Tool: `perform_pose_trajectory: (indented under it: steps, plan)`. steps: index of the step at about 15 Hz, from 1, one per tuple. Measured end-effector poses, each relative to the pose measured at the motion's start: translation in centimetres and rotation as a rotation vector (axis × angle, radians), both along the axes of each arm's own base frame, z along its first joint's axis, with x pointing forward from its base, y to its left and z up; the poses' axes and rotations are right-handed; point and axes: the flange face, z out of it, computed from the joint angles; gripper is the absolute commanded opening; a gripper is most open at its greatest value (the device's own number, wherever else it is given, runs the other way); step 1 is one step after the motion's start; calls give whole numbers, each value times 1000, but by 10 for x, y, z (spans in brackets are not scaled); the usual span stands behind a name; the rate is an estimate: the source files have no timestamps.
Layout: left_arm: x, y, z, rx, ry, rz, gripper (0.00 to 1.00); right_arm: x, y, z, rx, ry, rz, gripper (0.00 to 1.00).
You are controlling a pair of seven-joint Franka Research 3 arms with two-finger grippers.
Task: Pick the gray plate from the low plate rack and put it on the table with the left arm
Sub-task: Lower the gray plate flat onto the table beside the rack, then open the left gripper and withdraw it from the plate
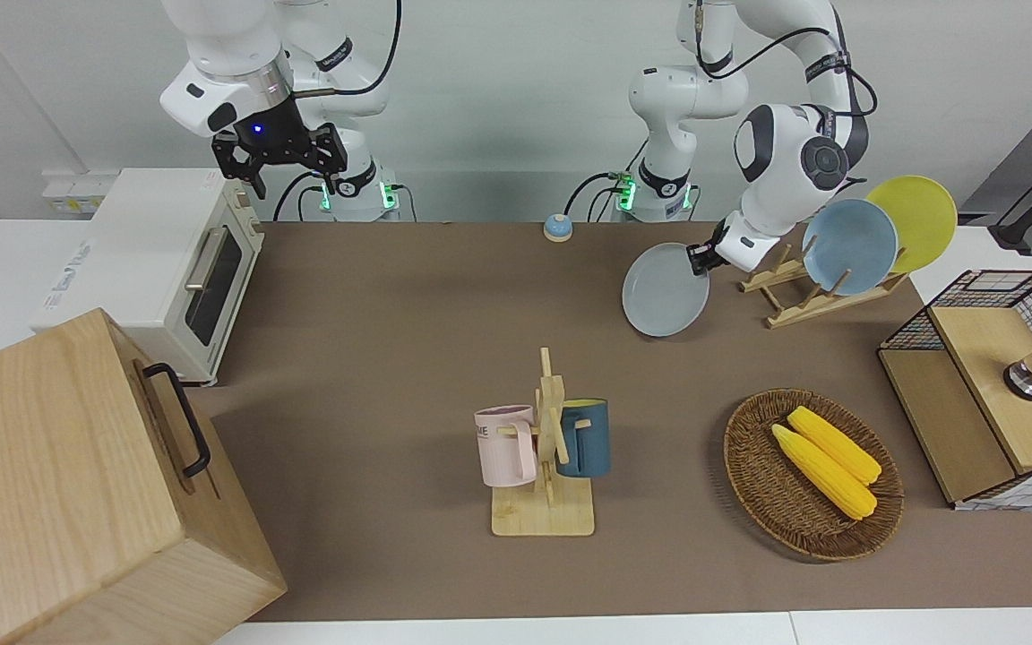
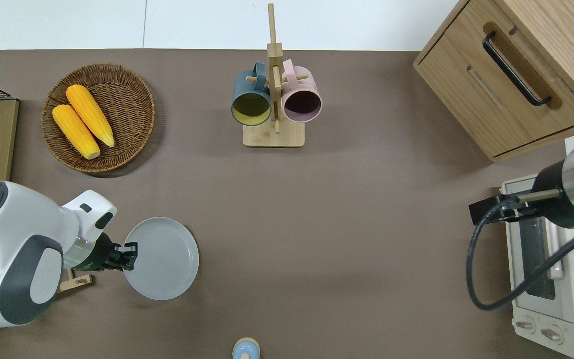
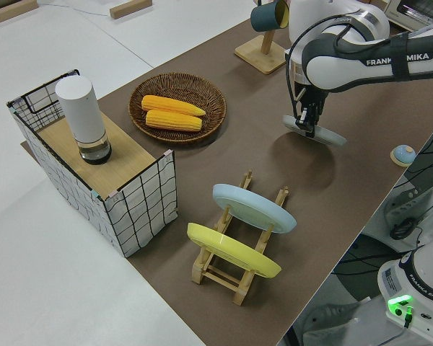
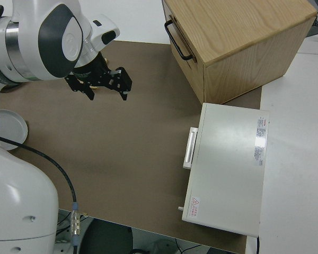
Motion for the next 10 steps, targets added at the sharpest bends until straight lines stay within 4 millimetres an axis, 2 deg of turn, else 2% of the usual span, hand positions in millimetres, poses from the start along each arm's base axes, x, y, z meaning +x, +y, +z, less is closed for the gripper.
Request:
perform_pose_trajectory:
  steps: [6, 8, 10]
  plan:
    - [0, 16, -3, 32, 4, 12, 573, 0, 0, 0, 0, 0, 0, 987]
    - [0, 17, -3, 32, 3, 14, 714, 0, 0, 0, 0, 0, 0, 987]
    - [1, 17, -2, 32, -3, 15, 934, 0, 0, 0, 0, 0, 0, 987]
